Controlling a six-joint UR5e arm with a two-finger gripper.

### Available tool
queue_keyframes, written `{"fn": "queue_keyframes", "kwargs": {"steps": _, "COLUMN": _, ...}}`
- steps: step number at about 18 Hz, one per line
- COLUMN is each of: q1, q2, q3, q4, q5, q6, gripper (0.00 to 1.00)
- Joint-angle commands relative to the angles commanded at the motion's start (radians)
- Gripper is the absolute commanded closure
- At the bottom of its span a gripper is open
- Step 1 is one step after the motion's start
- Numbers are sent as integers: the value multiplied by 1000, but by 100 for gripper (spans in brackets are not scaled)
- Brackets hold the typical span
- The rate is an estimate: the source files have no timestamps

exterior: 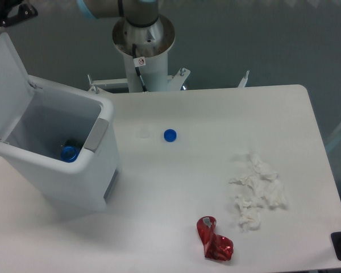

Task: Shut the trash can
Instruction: 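Position the gripper behind the raised lid of the trash can, then push the lid edge forward with the gripper to tip it down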

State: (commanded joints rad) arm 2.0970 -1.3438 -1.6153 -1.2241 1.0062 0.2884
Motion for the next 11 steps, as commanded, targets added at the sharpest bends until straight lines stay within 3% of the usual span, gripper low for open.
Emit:
{"fn": "queue_keyframes", "kwargs": {"steps": 6, "q1": 6, "q2": -9, "q3": 6, "q4": 0, "q5": 60, "q6": -9, "gripper": 100}}
{"fn": "queue_keyframes", "kwargs": {"steps": 11, "q1": 64, "q2": -12, "q3": 6, "q4": 0, "q5": 60, "q6": -9, "gripper": 100}}
